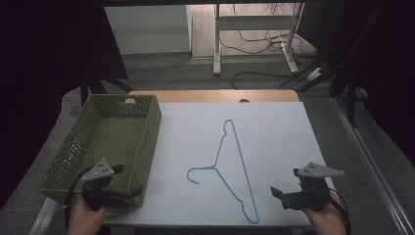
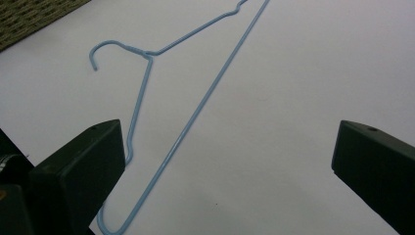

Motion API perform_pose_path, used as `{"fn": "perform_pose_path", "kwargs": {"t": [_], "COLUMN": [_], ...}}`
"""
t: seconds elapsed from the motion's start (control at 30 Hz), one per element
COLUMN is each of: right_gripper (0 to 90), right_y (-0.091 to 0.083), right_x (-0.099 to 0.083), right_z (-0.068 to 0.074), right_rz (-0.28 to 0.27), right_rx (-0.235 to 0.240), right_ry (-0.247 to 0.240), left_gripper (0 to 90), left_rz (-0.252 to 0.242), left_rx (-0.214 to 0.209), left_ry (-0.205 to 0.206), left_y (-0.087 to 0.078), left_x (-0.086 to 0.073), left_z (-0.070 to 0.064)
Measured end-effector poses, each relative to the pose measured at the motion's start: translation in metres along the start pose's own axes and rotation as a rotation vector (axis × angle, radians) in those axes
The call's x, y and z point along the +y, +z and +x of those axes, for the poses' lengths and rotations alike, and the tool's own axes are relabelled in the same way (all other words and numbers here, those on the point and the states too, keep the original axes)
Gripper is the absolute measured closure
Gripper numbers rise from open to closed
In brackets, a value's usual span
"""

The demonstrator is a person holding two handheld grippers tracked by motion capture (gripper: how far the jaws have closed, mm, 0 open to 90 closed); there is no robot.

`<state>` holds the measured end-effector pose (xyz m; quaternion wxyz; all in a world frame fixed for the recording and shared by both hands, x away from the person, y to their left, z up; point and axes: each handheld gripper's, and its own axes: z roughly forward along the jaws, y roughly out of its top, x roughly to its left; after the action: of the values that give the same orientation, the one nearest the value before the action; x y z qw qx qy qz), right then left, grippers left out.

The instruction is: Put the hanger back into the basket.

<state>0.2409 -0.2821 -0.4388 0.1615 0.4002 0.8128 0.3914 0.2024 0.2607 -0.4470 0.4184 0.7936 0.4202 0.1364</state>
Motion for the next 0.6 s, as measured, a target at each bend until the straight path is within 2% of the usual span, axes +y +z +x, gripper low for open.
{"fn": "perform_pose_path", "kwargs": {"t": [0.33, 0.43, 0.6], "right_gripper": [0.0, 0.0, 0.0], "right_y": [0.006, 0.009, 0.014], "right_x": [0.008, 0.010, 0.014], "right_z": [0.008, 0.010, 0.013], "right_rz": [0.001, 0.006, 0.018], "right_rx": [0.027, 0.029, 0.020], "right_ry": [0.003, -0.002, -0.011], "left_gripper": [0.4, 0.7, 0.7], "left_rz": [-0.006, -0.017, -0.007], "left_rx": [-0.029, -0.047, -0.065], "left_ry": [0.026, 0.034, 0.054], "left_y": [0.009, 0.011, 0.020], "left_x": [0.010, 0.014, 0.020], "left_z": [-0.011, -0.014, -0.021]}}
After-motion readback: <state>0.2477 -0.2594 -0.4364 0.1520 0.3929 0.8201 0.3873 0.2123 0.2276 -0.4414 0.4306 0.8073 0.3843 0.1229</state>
